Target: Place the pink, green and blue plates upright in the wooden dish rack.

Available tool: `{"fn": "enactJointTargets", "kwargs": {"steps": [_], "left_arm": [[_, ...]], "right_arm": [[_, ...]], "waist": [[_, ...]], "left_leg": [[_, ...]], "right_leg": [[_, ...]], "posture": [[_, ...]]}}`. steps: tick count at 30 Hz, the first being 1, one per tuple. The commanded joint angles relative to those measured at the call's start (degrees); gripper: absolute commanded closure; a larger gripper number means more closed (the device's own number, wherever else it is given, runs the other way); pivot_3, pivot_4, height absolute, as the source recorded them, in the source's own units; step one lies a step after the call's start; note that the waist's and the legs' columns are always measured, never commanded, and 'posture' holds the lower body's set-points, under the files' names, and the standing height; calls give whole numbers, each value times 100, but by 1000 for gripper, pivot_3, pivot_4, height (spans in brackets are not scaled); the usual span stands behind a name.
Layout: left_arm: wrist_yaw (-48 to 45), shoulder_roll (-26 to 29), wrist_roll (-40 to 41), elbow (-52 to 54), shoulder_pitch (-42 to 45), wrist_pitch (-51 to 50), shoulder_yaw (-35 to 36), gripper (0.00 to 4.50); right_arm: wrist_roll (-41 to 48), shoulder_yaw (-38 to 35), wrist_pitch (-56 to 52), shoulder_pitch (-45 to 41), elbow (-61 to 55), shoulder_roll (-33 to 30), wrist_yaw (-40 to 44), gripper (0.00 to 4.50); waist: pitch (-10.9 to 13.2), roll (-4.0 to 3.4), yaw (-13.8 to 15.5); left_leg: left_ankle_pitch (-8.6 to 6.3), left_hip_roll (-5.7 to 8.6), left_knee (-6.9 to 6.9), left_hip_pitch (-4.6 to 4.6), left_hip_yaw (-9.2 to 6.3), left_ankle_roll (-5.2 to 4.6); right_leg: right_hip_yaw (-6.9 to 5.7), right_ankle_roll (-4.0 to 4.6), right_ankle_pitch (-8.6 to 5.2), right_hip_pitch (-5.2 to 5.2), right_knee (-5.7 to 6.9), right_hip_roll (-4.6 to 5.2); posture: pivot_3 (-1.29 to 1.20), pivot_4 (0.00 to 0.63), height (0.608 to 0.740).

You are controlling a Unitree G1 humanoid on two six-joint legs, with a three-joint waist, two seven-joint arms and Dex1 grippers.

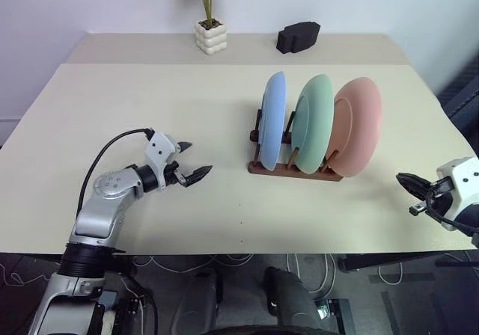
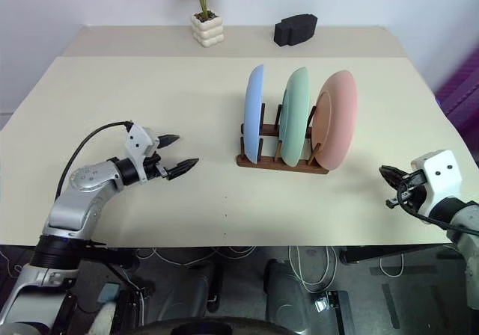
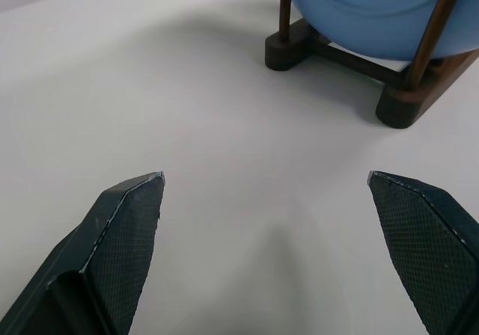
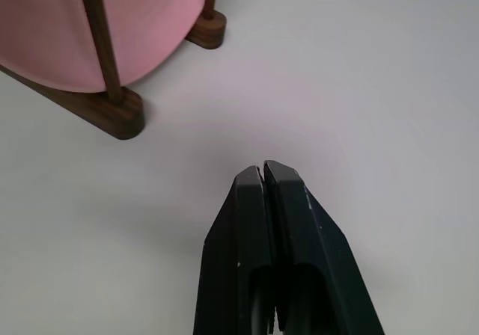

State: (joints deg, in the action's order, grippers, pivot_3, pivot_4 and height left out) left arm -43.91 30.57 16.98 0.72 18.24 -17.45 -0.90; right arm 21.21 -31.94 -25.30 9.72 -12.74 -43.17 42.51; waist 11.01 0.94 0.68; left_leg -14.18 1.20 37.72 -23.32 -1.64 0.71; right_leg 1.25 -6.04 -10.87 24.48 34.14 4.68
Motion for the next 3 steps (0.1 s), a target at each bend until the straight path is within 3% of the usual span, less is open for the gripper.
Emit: {"fn": "enactJointTargets", "kwargs": {"steps": [1, 3], "left_arm": [[80, -4, 143, 386, 106, -180, 166, 0], [106, -1, 162, 473, 107, -277, 173, 0]], "right_arm": [[86, -59, 197, -107, 48, 97, -60, 4480], [69, -38, 237, -137, 118, 97, -58, 4480]], "waist": [[0, 0, -4], [0, -1, -4]], "left_leg": [[0, 0, 0, 1, 0, 0], [0, 0, 0, 1, -1, 0]], "right_leg": [[0, 0, 0, 0, 1, -1], [0, 0, 0, 0, 3, -2]], "posture": [[0, 150, 736], [0, 150, 736]]}}
